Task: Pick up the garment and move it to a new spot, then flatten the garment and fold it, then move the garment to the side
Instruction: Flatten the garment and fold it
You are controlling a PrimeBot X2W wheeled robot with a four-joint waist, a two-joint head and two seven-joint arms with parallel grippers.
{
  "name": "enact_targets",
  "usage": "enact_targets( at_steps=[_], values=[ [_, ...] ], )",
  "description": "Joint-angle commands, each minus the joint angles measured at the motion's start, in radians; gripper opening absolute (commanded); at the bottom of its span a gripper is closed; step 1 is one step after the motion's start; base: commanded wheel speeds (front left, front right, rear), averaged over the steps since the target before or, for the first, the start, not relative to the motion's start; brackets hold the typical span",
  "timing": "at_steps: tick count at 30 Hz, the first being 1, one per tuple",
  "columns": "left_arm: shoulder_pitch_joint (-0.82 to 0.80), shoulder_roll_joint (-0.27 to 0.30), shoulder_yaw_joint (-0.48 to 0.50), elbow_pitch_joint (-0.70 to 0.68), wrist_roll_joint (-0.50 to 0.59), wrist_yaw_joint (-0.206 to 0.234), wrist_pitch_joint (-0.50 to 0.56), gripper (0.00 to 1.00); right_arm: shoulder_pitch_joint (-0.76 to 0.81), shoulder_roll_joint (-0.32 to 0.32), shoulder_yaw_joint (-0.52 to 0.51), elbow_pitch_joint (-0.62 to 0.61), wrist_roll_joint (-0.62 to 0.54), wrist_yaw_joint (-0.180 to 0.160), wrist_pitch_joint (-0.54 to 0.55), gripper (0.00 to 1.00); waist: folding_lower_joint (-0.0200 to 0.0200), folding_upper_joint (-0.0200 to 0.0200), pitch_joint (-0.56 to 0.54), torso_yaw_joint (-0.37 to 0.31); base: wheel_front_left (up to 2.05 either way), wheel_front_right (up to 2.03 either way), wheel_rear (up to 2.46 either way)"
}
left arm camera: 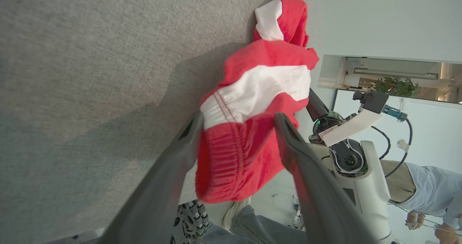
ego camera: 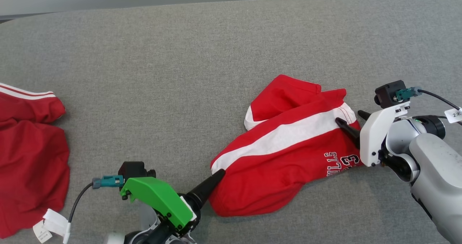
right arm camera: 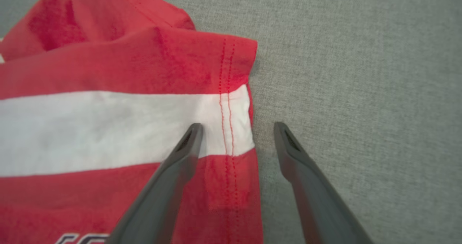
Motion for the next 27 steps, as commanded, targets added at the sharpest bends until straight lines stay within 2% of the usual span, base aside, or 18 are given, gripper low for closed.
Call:
enact_targets(
  at_steps=[1, 5, 6, 7, 8, 10, 13, 14, 25, 27],
  values=[
    [-0.005, 0.000, 0.000, 0.000, -0.004, -0.005, 0.001, 1.00, -0.009, -0.007, 0.010, -0.002, 0.005, -0.001, -0.005, 1.00, -0.0001, -0.0001, 0.004, 0.003, 0.00, 0.00, 0.00],
    [-0.006, 0.000, -0.002, 0.002, -0.013, -0.010, 0.000, 1.00, -0.020, -0.007, 0.027, -0.005, 0.010, -0.001, -0.014, 1.00, -0.0001, -0.0001, 0.007, 0.006, 0.00, 0.00, 0.00],
    [-0.005, 0.000, -0.004, 0.002, -0.015, -0.012, 0.001, 0.91, -0.021, -0.008, 0.031, -0.005, 0.012, -0.001, -0.016, 1.00, -0.0001, -0.0001, 0.008, 0.006, 0.00, 0.00, 0.00],
    [-0.005, 0.000, -0.006, 0.003, -0.015, -0.012, 0.000, 0.64, -0.022, -0.008, 0.036, -0.006, 0.012, -0.001, -0.018, 1.00, -0.0001, -0.0001, 0.008, 0.006, 0.00, 0.00, 0.00],
    [-0.004, 0.000, -0.006, 0.004, -0.016, -0.013, -0.002, 0.49, -0.024, -0.010, 0.042, -0.007, 0.011, -0.001, -0.021, 1.00, -0.0001, -0.0001, 0.007, 0.006, 0.00, 0.00, 0.00],
    [-0.002, 0.000, -0.007, 0.005, -0.018, -0.015, -0.004, 0.38, -0.029, -0.014, 0.052, -0.009, 0.005, -0.001, -0.027, 1.00, -0.0001, -0.0001, 0.008, 0.006, 0.00, 0.00, 0.00],
    [-0.003, 0.000, -0.011, 0.004, -0.019, -0.018, -0.006, 0.07, -0.036, -0.016, 0.064, -0.013, 0.000, -0.001, -0.038, 1.00, -0.0001, -0.0001, 0.010, 0.004, 0.00, 0.00, 0.00],
    [-0.002, 0.000, -0.011, 0.004, -0.020, -0.018, -0.008, 0.00, -0.039, -0.018, 0.067, -0.014, -0.003, -0.001, -0.038, 1.00, -0.0001, -0.0001, 0.010, 0.003, 0.00, 0.00, 0.00],
    [-0.009, 0.000, -0.020, 0.008, -0.031, -0.022, -0.020, 0.00, -0.045, -0.021, 0.095, -0.017, 0.009, -0.001, -0.048, 1.00, -0.0001, -0.0001, 0.012, -0.003, 0.00, 0.00, 0.00],
    [-0.013, 0.000, -0.020, 0.008, -0.032, -0.022, -0.022, 0.00, -0.044, -0.022, 0.099, -0.017, 0.013, -0.001, -0.049, 0.96, -0.0001, -0.0001, 0.012, -0.004, 0.00, 0.00, 0.00]
  ],
)
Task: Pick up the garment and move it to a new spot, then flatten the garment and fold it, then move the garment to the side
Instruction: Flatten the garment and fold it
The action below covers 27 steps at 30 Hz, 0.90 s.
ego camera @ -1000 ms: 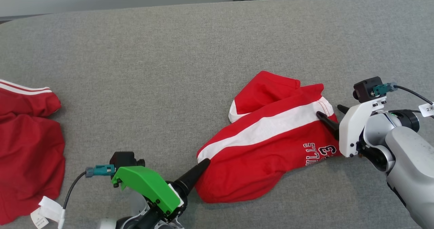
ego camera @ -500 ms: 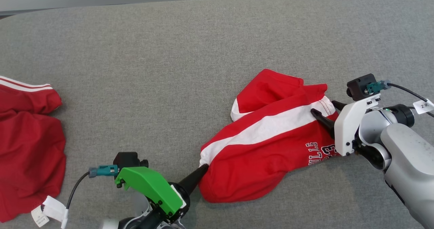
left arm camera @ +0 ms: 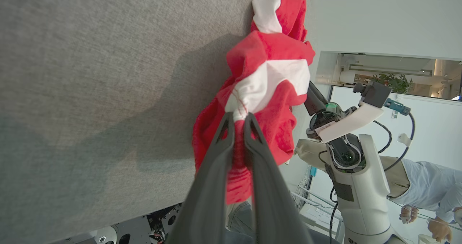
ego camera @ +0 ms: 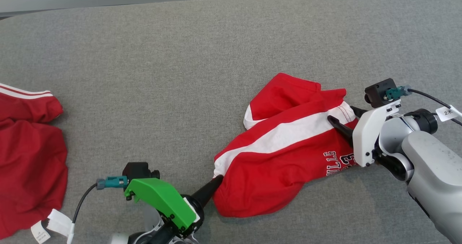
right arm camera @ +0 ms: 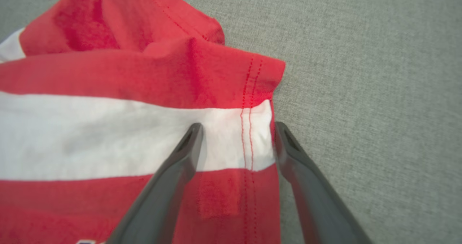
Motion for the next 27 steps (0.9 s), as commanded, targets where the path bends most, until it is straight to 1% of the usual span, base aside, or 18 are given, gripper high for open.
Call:
enact_targets(
  at_steps=[1, 3, 4, 6, 9, 10, 11, 13, 14, 15, 17, 18, 20, 21, 24, 25, 26, 27],
  values=[
    [-0.014, 0.000, 0.001, 0.001, -0.013, -0.004, -0.004, 0.00, -0.005, -0.004, 0.004, -0.001, 0.008, -0.001, -0.006, 0.89, 0.0000, 0.0000, -0.001, 0.000, 0.00, 0.00, 0.00],
    [-0.015, 0.000, 0.001, 0.000, -0.014, -0.004, -0.006, 0.00, -0.002, -0.005, 0.007, 0.001, 0.010, -0.001, -0.008, 0.80, 0.0000, 0.0000, -0.002, -0.001, 0.00, 0.00, 0.00],
    [-0.016, 0.000, 0.003, 0.000, -0.016, -0.004, -0.008, 0.00, -0.001, -0.005, 0.010, 0.002, 0.010, -0.001, -0.010, 0.79, 0.0000, 0.0000, -0.003, -0.002, 0.00, 0.00, 0.00],
    [-0.018, 0.000, 0.004, -0.001, -0.016, -0.003, -0.011, 0.00, -0.001, -0.006, 0.012, 0.003, 0.012, -0.001, -0.010, 0.82, 0.0000, 0.0000, -0.003, -0.003, 0.00, 0.00, 0.00],
    [-0.021, 0.000, 0.004, -0.001, -0.013, -0.003, -0.013, 0.00, -0.004, -0.006, 0.015, 0.006, 0.013, -0.001, -0.015, 0.80, 0.0000, 0.0000, -0.004, -0.004, 0.00, 0.00, 0.00],
    [-0.021, 0.000, 0.004, 0.000, -0.013, -0.003, -0.014, 0.00, -0.005, -0.006, 0.017, 0.006, 0.013, -0.001, -0.017, 0.81, 0.0000, 0.0000, -0.004, -0.005, 0.00, 0.00, 0.00],
    [-0.021, 0.000, 0.004, 0.001, -0.012, -0.003, -0.014, 0.00, -0.005, -0.007, 0.017, 0.007, 0.014, -0.001, -0.019, 0.80, 0.0000, 0.0000, -0.005, -0.005, 0.00, 0.00, 0.00],
    [-0.020, 0.000, 0.005, 0.002, -0.010, -0.004, -0.015, 0.00, -0.006, -0.008, 0.020, 0.008, 0.016, -0.001, -0.022, 0.74, 0.0000, 0.0000, -0.007, -0.005, 0.00, 0.00, 0.00],
    [-0.019, 0.000, 0.005, 0.003, -0.010, -0.004, -0.015, 0.00, -0.005, -0.008, 0.021, 0.008, 0.017, -0.001, -0.023, 0.62, 0.0000, 0.0000, -0.008, -0.005, 0.00, 0.00, 0.00],
    [-0.018, 0.001, 0.005, 0.003, -0.010, -0.004, -0.015, 0.00, -0.005, -0.009, 0.023, 0.007, 0.018, -0.001, -0.024, 0.55, 0.0000, 0.0000, -0.008, -0.005, 0.00, 0.00, 0.00],
    [-0.015, 0.001, 0.005, 0.003, -0.009, -0.005, -0.016, 0.00, -0.004, -0.011, 0.024, 0.008, 0.019, -0.001, -0.027, 0.53, 0.0000, 0.0000, -0.010, -0.005, 0.00, 0.00, 0.00],
    [-0.014, 0.002, 0.005, 0.003, -0.009, -0.005, -0.017, 0.00, -0.004, -0.012, 0.025, 0.008, 0.020, -0.001, -0.027, 0.56, 0.0000, 0.0000, -0.011, -0.006, 0.00, 0.00, 0.00],
    [-0.010, 0.002, 0.006, 0.003, -0.008, -0.005, -0.018, 0.00, -0.005, -0.011, 0.027, 0.008, 0.020, -0.001, -0.028, 0.57, 0.0000, 0.0000, -0.014, -0.007, 0.00, 0.00, 0.00],
    [-0.009, 0.003, 0.006, 0.003, -0.008, -0.004, -0.018, 0.00, -0.006, -0.011, 0.027, 0.007, 0.021, -0.001, -0.029, 0.56, 0.0000, 0.0000, -0.015, -0.007, 0.00, 0.00, 0.00],
    [-0.007, 0.004, 0.007, 0.002, -0.009, -0.004, -0.018, 0.00, -0.004, -0.010, 0.028, 0.007, 0.019, -0.001, -0.030, 0.48, 0.0000, 0.0000, -0.018, -0.010, 0.00, 0.00, 0.00],
    [-0.007, 0.004, 0.008, 0.001, -0.010, -0.003, -0.019, 0.00, -0.003, -0.010, 0.027, 0.007, 0.020, -0.001, -0.032, 0.42, 0.0000, 0.0000, -0.018, -0.010, 0.00, 0.00, 0.00],
    [-0.008, 0.004, 0.010, 0.000, -0.011, -0.003, -0.019, 0.00, -0.003, -0.010, 0.025, 0.006, 0.021, -0.001, -0.035, 0.33, 0.0000, 0.0000, -0.018, -0.011, 0.00, 0.00, 0.00],
    [-0.011, 0.005, 0.012, -0.002, -0.010, -0.005, -0.021, 0.00, -0.001, -0.010, 0.021, 0.004, 0.024, -0.001, -0.040, 0.16, 0.0000, 0.0000, -0.018, -0.012, 0.00, 0.00, 0.00]
  ],
)
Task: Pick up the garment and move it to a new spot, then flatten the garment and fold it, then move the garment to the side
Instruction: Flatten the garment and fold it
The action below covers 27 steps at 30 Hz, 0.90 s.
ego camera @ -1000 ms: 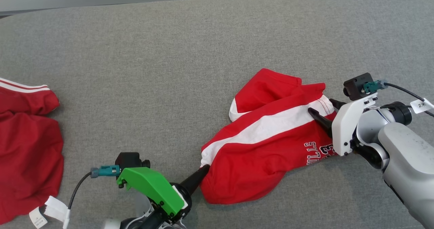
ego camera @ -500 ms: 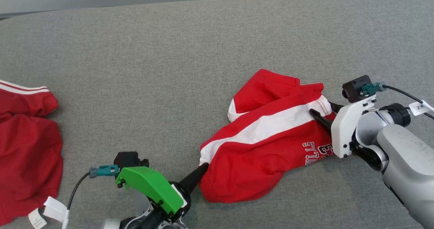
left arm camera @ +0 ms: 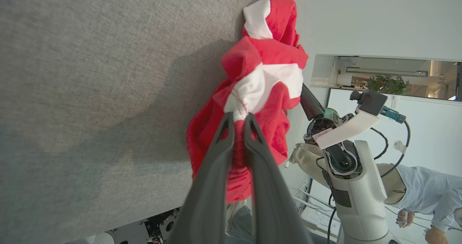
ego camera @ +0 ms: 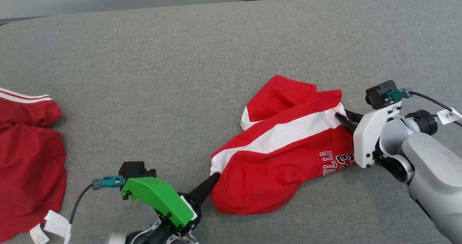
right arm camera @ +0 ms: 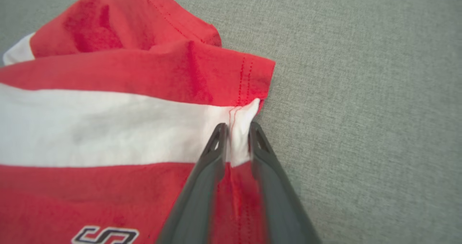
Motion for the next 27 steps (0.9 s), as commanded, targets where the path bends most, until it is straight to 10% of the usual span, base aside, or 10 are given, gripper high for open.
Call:
enact_targets(
  at_steps=[1, 13, 27],
  values=[
    [-0.011, 0.006, 0.007, -0.004, -0.005, -0.008, -0.005, 0.00, 0.002, -0.001, -0.009, 0.000, 0.013, -0.001, -0.013, 0.00, 0.0000, 0.0000, -0.001, -0.001, 0.00, 0.00, 0.00],
    [-0.020, 0.003, 0.074, -0.095, -0.034, -0.052, -0.077, 0.00, 0.081, -0.031, -0.141, -0.066, 0.090, -0.001, -0.140, 0.00, 0.0000, 0.0000, -0.055, -0.010, 0.00, 0.00, 0.00],
    [0.123, 0.001, 0.089, -0.350, -0.003, -0.072, -0.222, 0.00, 0.423, -0.037, -0.478, -0.473, 0.189, -0.002, -0.222, 0.00, 0.0000, 0.0000, -0.204, -0.070, 0.00, 0.00, 0.00]
  ],
)
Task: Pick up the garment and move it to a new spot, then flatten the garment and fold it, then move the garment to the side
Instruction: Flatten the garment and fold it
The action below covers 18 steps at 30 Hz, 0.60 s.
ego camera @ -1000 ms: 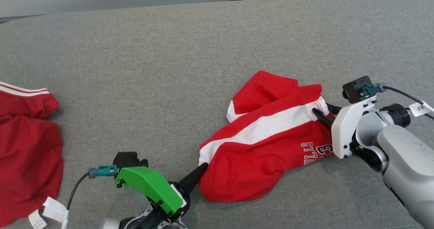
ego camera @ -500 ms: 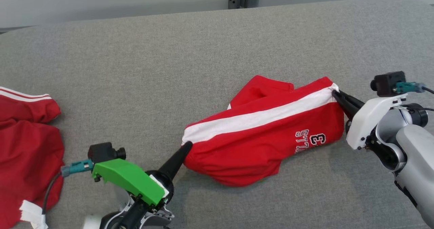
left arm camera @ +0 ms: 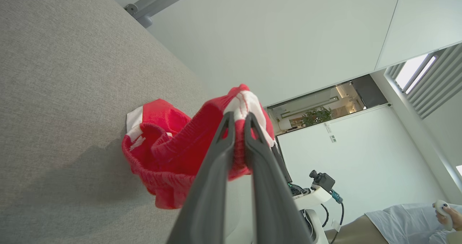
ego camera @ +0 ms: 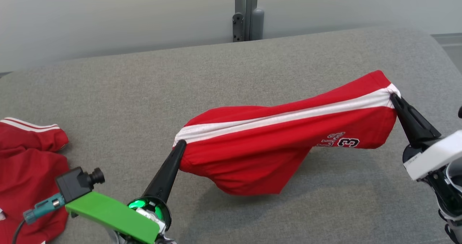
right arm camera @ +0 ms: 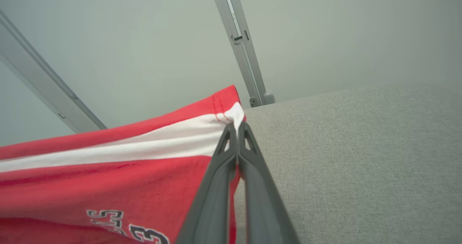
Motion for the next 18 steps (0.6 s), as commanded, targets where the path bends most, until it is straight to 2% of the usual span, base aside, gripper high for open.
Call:
enact_targets(
  at_steps=[1, 6, 10, 15, 18],
  values=[
    [0.026, 0.001, 0.001, -0.024, 0.026, 0.000, -0.014, 0.00, 0.046, 0.006, -0.030, -0.035, 0.003, -0.002, 0.010, 0.00, 0.0000, 0.0000, -0.044, -0.030, 0.00, 0.00, 0.00],
    [0.091, 0.001, -0.030, -0.116, 0.052, 0.017, -0.043, 0.00, 0.189, 0.057, -0.160, -0.216, -0.018, -0.002, 0.065, 0.00, 0.0000, 0.0000, -0.053, -0.044, 0.00, 0.00, 0.00],
    [0.082, 0.007, -0.026, -0.153, 0.083, 0.025, -0.053, 0.00, 0.223, 0.098, -0.235, -0.316, -0.035, -0.002, 0.117, 0.00, 0.0000, 0.0000, -0.021, -0.051, 0.00, 0.00, 0.00],
    [-0.086, 0.031, 0.001, -0.097, 0.130, 0.027, -0.039, 0.00, 0.101, 0.126, -0.274, -0.334, -0.089, -0.002, 0.146, 0.00, 0.0000, 0.0000, 0.080, -0.041, 0.00, 0.00, 0.00],
    [-0.284, 0.035, 0.043, 0.005, 0.133, 0.037, -0.027, 0.00, -0.054, 0.137, -0.242, -0.288, -0.128, -0.002, 0.162, 0.00, 0.0000, 0.0000, 0.160, -0.026, 0.00, 0.00, 0.00]
  ],
)
